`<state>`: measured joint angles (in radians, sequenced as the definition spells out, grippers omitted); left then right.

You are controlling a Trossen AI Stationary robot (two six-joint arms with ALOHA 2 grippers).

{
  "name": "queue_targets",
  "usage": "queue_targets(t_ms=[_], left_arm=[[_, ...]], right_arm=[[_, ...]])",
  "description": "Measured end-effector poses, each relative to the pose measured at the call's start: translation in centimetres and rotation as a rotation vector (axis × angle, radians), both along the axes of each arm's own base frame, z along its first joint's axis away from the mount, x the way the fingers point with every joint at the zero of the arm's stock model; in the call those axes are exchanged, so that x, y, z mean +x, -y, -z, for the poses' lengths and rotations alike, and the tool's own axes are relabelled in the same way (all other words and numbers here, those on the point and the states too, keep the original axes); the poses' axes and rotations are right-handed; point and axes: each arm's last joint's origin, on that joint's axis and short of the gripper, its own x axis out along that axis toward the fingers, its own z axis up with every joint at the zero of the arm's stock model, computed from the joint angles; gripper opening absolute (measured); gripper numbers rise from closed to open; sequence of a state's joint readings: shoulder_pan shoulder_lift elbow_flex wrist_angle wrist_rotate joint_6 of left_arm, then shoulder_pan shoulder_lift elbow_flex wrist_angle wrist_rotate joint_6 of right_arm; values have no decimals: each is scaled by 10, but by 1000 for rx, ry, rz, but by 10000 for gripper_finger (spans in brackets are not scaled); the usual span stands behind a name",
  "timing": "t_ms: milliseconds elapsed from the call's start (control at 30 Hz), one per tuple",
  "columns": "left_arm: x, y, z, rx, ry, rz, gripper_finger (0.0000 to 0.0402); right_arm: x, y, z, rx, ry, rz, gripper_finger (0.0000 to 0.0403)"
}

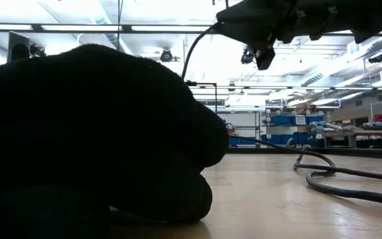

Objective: Coil cords
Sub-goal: Coil the black wire cable into the black spool

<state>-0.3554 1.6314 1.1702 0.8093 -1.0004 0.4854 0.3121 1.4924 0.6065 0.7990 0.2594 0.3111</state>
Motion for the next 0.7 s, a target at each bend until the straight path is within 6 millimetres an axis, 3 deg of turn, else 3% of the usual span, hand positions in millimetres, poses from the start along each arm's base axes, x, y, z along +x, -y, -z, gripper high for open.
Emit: queue_targets(t_ms=[700], left_arm=[[0,4,2,9,-20,14,0]], right_arm=[[4,-1,-5,4,99,-15,84]])
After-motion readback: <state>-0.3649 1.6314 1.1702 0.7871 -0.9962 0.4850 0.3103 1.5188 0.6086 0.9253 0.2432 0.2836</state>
